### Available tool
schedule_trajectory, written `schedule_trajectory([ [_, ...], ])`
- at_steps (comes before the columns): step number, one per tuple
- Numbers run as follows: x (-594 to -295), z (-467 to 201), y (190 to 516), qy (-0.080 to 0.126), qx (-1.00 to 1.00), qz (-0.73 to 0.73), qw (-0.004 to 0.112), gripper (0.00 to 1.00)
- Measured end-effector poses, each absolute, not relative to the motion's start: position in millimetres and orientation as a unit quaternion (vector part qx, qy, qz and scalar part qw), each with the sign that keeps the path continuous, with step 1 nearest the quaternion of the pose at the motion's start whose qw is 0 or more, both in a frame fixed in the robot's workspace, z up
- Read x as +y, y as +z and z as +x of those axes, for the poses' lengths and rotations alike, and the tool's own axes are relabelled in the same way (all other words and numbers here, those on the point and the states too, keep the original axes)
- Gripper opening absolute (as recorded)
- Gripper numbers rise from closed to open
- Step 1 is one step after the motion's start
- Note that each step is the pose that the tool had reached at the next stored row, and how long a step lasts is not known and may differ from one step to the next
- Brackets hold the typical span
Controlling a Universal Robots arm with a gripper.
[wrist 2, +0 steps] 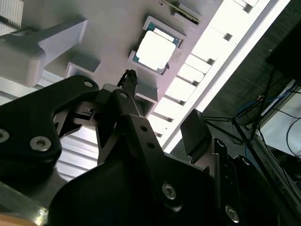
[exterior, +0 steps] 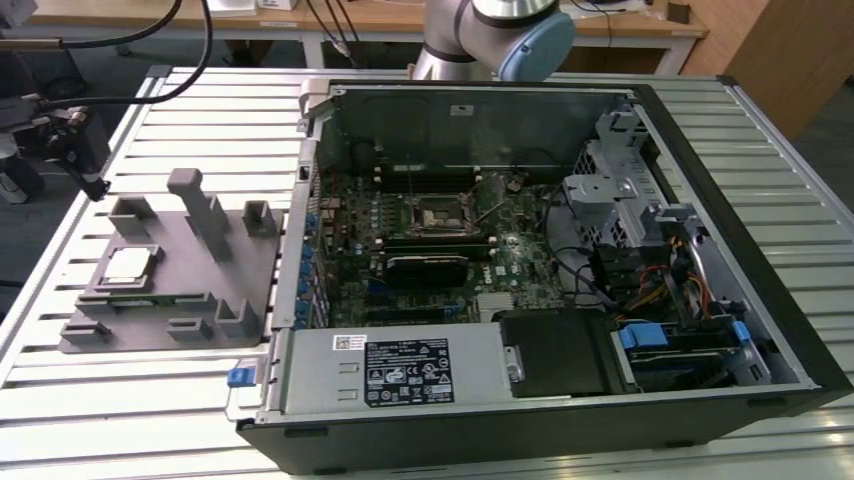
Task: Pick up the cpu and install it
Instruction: 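Pick up the cpu and move it towards the insertion slot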
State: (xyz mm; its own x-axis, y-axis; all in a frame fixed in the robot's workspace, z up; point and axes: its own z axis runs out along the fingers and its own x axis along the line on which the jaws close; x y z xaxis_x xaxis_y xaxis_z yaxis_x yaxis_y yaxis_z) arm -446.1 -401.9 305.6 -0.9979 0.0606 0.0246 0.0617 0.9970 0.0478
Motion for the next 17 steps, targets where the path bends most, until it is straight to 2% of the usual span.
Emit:
schedule_trajectory([
  [17, -401.9, -446.2, 291.7, -0.024, -0.999, -0.031, 0.012, 0.65],
])
